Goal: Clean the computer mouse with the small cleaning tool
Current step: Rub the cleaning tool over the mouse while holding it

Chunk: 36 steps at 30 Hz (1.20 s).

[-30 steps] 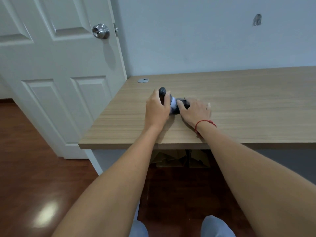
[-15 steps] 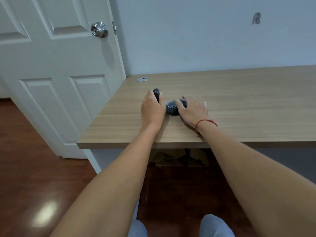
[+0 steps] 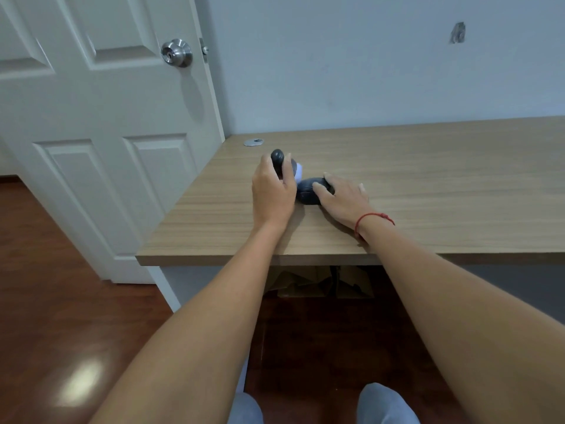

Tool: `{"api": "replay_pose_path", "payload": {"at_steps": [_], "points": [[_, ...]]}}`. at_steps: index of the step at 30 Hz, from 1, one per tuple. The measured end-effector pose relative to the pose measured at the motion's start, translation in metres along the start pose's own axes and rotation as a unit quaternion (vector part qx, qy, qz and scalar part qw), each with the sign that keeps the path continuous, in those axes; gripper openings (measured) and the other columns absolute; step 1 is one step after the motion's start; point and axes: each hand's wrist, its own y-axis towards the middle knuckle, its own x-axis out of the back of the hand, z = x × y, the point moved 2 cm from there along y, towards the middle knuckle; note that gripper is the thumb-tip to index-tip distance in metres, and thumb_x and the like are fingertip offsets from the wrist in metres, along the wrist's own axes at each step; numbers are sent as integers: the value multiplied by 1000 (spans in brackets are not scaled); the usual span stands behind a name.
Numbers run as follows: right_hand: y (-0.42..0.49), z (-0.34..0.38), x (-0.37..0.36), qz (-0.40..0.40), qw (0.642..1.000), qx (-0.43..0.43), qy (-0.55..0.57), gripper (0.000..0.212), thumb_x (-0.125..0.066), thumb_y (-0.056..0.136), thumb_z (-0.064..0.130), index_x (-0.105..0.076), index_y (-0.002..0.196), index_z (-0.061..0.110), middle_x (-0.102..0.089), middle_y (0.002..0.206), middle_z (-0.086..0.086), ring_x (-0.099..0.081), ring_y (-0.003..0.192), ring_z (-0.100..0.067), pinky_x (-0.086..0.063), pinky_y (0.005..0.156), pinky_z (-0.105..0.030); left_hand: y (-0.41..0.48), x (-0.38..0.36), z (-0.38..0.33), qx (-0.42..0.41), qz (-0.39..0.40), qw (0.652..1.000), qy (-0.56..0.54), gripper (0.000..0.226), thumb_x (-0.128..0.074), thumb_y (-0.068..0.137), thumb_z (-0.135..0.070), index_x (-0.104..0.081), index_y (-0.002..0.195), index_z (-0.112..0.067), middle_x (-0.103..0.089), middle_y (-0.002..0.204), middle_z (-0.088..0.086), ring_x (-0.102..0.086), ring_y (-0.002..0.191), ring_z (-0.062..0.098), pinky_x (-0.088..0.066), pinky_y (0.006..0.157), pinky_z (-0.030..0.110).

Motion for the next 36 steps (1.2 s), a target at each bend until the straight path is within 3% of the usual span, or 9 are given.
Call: {"api": "replay_pose_path", "payload": {"at_steps": [3, 6, 9, 12, 17, 22, 27, 32, 36], "points": [[-2, 1, -1, 0, 1000, 14, -13, 58, -35, 97, 50, -44, 141, 13, -54, 140, -10, -47, 131, -28, -27, 113, -46, -3, -2, -2, -21, 31, 999, -2, 25, -53, 94, -29, -50, 80, -9, -57, 72, 5, -54, 66, 21, -40, 58, 22], [-5, 1, 1, 11, 1000, 6, 9, 63, -41, 96, 50, -37, 146, 12, -47, 147, -8, -42, 137, -27, -29, 114, -44, -3, -2, 4, 16, 19, 998, 59, 25, -50, 95, -28, -53, 89, -5, -62, 84, 11, -58, 76, 26, -37, 64, 26], [-7, 2, 5, 11, 999, -4, 47, 58, -49, 93, 44, -46, 138, 7, -53, 141, -11, -46, 132, -30, -33, 112, -44, -1, 1, 3, 12, 6, 1000, 26, 23, -52, 94, -27, -54, 88, -5, -63, 83, 12, -60, 79, 28, -43, 66, 31], [-8, 2, 6, 9, 997, -7, 73, 54, -54, 91, 42, -50, 134, 8, -56, 137, -11, -49, 129, -30, -36, 110, -44, -4, 0, -5, -32, 45, 998, -14, 19, -54, 94, -25, -50, 80, -11, -59, 75, 7, -57, 71, 23, -46, 65, 32], [-10, 4, 6, 7, 995, 2, 95, 51, -55, 91, 39, -53, 132, 9, -58, 134, -11, -52, 125, -29, -37, 109, -44, 1, 0, 8, 47, 31, 993, 107, 23, -49, 95, -23, -54, 95, -1, -63, 95, 16, -58, 88, 32, -34, 66, 30], [-12, 3, 6, 0, 995, 12, 95, 47, -59, 87, 44, -59, 121, 12, -65, 120, -8, -58, 113, -28, -44, 102, -44, -2, 1, -6, -32, 21, 999, -23, 23, -53, 95, -27, -52, 84, -7, -56, 72, 3, -53, 67, 20, -44, 64, 29], [-14, 2, 5, -14, 994, 13, 109, 51, -64, 82, 51, -62, 117, 15, -66, 113, -3, -60, 105, -22, -48, 97, -42, -1, 0, 6, 38, 9, 997, 65, 24, -50, 95, -28, -54, 91, -4, -63, 88, 12, -57, 82, 27, -35, 66, 28], [-6, -2, 5, -19, 986, -13, 167, 30, -52, 84, 33, -66, 88, 6, -70, 91, -15, -64, 95, -33, -49, 83, -41, -2, -2, 0, -10, 28, 1000, -5, 23, -53, 94, -29, -51, 81, -10, -60, 74, 7, -56, 69, 22, -43, 63, 30], [-7, -5, 2, -36, 983, -17, 178, 31, -63, 82, 43, -71, 98, 17, -74, 101, -1, -66, 101, -21, -51, 93, -40, 0, -2, 7, 15, 27, 998, 59, 21, -52, 94, -27, -49, 82, -10, -55, 77, 5, -48, 70, 19, -32, 61, 25]]}}
